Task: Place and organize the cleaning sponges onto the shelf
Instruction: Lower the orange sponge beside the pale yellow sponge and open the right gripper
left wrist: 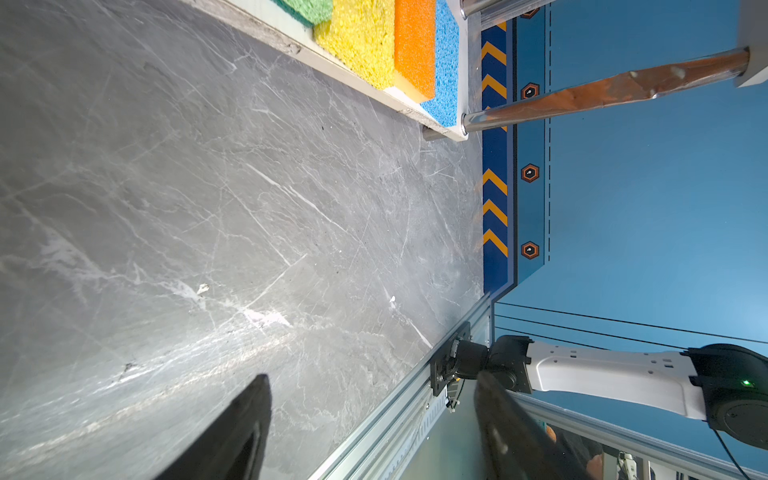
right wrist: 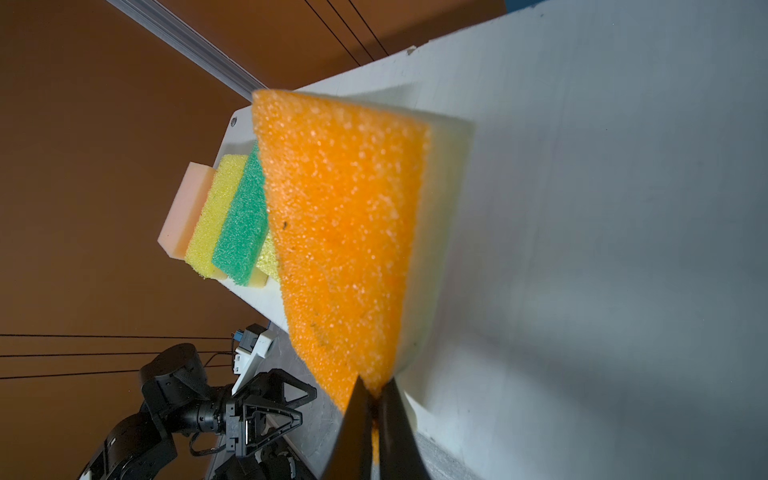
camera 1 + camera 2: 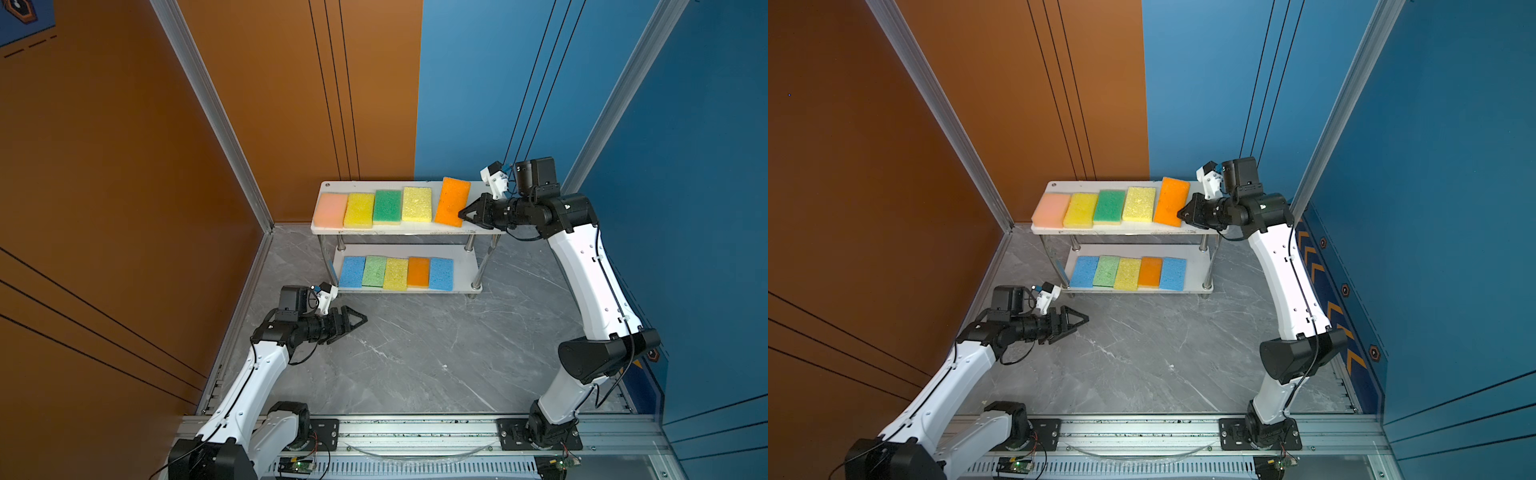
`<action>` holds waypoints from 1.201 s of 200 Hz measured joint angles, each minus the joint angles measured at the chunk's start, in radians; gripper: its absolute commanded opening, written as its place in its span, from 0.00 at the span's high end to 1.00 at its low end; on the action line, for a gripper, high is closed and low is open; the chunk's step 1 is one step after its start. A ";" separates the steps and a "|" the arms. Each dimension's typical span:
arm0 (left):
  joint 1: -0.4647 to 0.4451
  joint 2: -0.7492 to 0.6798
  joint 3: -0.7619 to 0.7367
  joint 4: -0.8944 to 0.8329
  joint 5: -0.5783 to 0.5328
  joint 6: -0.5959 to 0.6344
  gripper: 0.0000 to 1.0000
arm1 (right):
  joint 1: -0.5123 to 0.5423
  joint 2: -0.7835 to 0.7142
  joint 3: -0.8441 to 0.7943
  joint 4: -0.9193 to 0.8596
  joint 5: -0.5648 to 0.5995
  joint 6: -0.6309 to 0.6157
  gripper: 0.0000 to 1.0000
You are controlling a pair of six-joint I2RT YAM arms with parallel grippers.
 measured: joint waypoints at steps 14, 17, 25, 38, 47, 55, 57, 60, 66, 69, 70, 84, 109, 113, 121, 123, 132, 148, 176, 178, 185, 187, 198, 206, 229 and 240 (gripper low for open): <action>0.000 0.000 0.000 0.000 0.000 0.000 0.23 | 0.000 0.000 0.000 0.000 0.000 0.000 0.89; 0.000 0.000 0.000 0.000 0.000 0.000 0.23 | 0.000 0.000 0.000 -0.001 0.000 0.000 0.88; 0.000 0.000 0.000 0.000 0.000 0.000 0.23 | 0.000 0.000 0.000 -0.001 -0.001 0.002 0.85; 0.000 0.002 0.000 0.000 0.000 0.000 0.23 | 0.000 0.000 0.000 -0.004 -0.004 0.003 0.79; 0.000 0.005 0.000 0.000 0.000 0.000 0.23 | 0.000 0.000 0.000 -0.008 -0.007 0.006 0.74; 0.000 0.007 0.000 0.000 0.000 0.000 0.23 | 0.000 0.000 0.000 -0.011 -0.007 0.002 0.69; 0.000 0.008 0.000 0.000 0.000 0.000 0.23 | 0.000 0.000 0.000 -0.011 -0.007 0.004 0.68; 0.000 0.008 0.000 0.000 0.000 0.000 0.23 | 0.000 0.000 0.000 -0.011 -0.007 0.008 0.67; 0.000 0.008 0.000 0.000 0.000 0.000 0.23 | 0.000 0.000 0.000 -0.012 -0.007 0.008 0.65; 0.000 0.008 0.000 0.000 0.000 0.000 0.23 | 0.000 0.000 0.000 -0.012 -0.007 0.003 0.64; 0.000 0.008 0.000 0.000 0.000 0.000 0.23 | 0.000 0.000 0.000 -0.012 -0.007 0.003 0.64; 0.000 0.008 0.000 0.000 0.000 0.000 0.23 | 0.000 0.000 0.000 -0.013 -0.007 0.004 0.61; 0.000 0.008 0.000 0.000 0.000 0.000 0.23 | 0.000 0.000 0.000 -0.017 -0.006 0.006 0.58; 0.000 0.008 0.000 0.000 0.000 0.000 0.23 | 0.000 0.000 0.000 -0.017 -0.006 0.006 0.58; 0.000 0.008 0.000 0.000 0.000 0.000 0.23 | 0.000 0.000 0.000 -0.017 -0.006 0.006 0.58; 0.000 0.008 0.000 0.000 0.000 0.000 0.23 | 0.000 0.000 0.000 -0.017 -0.006 0.006 0.58; 0.000 0.008 0.000 0.000 0.000 0.000 0.23 | 0.000 0.000 0.000 -0.017 -0.006 0.006 0.58; 0.000 0.008 0.000 0.000 0.000 0.000 0.23 | 0.000 0.000 0.000 -0.018 -0.006 0.006 0.58; 0.000 0.008 0.000 0.000 0.000 0.000 0.23 | 0.015 -0.024 -0.025 -0.016 0.040 0.003 0.57; 0.000 0.008 0.000 0.000 0.000 0.000 0.23 | 0.018 -0.029 -0.031 -0.017 0.048 0.002 0.57; 0.000 0.008 0.000 0.000 0.000 0.000 0.23 | 0.030 -0.053 -0.057 -0.014 0.070 0.000 0.57; 0.000 0.008 0.000 0.000 0.000 0.000 0.23 | 0.034 -0.061 -0.065 -0.014 0.076 0.000 0.57; 0.000 0.008 0.000 0.000 0.000 0.000 0.23 | 0.066 -0.119 -0.128 -0.004 0.103 -0.002 0.57; 0.001 0.008 0.000 0.000 0.000 0.000 0.23 | 0.093 -0.171 -0.180 0.006 0.119 -0.001 0.57; 0.001 0.008 0.000 0.000 0.000 0.000 0.23 | 0.175 -0.309 -0.312 0.039 0.149 0.004 0.57; 0.001 0.008 0.000 0.000 0.000 0.000 0.23 | 0.206 -0.345 -0.340 0.049 0.162 0.007 0.57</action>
